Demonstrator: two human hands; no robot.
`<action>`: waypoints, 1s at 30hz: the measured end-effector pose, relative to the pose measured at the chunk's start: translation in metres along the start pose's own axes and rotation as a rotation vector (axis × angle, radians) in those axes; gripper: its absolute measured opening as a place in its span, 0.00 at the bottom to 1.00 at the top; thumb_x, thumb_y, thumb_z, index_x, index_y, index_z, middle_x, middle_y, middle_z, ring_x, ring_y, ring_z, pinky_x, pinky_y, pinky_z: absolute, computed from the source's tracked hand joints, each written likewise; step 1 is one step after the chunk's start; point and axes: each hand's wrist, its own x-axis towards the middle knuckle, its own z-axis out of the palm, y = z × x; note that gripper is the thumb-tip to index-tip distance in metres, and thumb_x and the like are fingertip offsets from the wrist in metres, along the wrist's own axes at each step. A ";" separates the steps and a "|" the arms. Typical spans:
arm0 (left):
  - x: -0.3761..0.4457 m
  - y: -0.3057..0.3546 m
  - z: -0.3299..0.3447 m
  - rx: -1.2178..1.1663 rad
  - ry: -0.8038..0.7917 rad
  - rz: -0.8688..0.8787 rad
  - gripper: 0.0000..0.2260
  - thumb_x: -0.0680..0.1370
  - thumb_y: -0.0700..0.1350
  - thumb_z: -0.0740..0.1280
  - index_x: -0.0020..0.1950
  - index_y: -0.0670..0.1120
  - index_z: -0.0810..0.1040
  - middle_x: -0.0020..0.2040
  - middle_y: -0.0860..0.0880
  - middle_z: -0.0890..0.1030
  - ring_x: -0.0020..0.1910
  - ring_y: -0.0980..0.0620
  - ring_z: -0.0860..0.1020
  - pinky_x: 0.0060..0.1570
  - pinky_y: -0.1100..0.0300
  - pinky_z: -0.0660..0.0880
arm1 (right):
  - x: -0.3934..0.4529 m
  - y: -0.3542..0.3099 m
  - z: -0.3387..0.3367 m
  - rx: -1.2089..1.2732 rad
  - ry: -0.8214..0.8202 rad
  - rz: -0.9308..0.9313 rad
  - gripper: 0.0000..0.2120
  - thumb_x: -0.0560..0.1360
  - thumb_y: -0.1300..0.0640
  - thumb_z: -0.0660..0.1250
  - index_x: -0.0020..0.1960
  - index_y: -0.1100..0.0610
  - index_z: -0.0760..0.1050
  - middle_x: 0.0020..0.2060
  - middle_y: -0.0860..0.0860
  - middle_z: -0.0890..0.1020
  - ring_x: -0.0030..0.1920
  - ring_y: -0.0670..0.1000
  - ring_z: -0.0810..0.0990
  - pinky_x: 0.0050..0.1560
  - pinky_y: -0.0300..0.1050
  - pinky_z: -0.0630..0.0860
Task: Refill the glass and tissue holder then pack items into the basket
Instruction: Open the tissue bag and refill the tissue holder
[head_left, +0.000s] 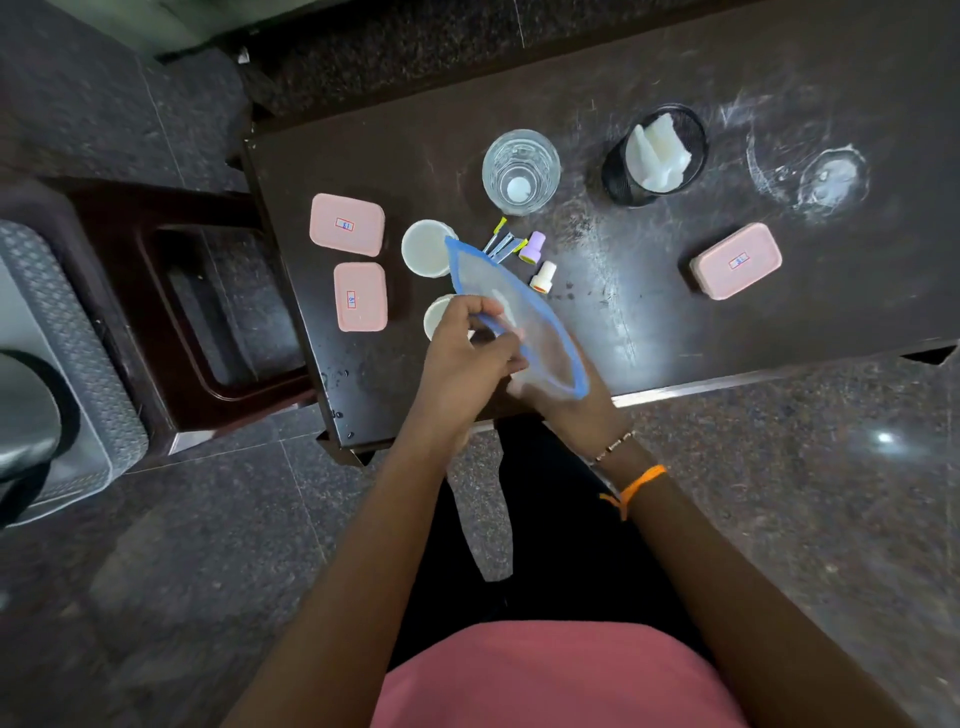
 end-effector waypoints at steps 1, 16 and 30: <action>-0.001 -0.001 0.001 -0.028 -0.056 0.007 0.14 0.75 0.34 0.65 0.56 0.50 0.69 0.49 0.48 0.74 0.39 0.53 0.78 0.44 0.63 0.80 | 0.002 0.004 0.002 0.077 0.193 0.004 0.26 0.65 0.57 0.68 0.62 0.64 0.72 0.54 0.50 0.79 0.47 0.29 0.75 0.51 0.24 0.70; 0.020 -0.033 0.019 0.465 -0.259 -0.125 0.06 0.78 0.44 0.62 0.51 0.50 0.77 0.49 0.50 0.78 0.41 0.55 0.79 0.46 0.65 0.72 | 0.045 0.098 -0.098 0.088 0.718 0.577 0.18 0.71 0.63 0.67 0.57 0.55 0.64 0.41 0.48 0.71 0.46 0.50 0.71 0.50 0.44 0.71; 0.084 -0.004 0.046 0.481 -0.197 -0.128 0.12 0.78 0.40 0.57 0.58 0.44 0.76 0.49 0.49 0.77 0.39 0.57 0.77 0.44 0.66 0.70 | 0.171 0.000 -0.132 0.186 0.838 0.342 0.23 0.72 0.54 0.61 0.67 0.55 0.65 0.38 0.56 0.79 0.21 0.49 0.75 0.44 0.56 0.82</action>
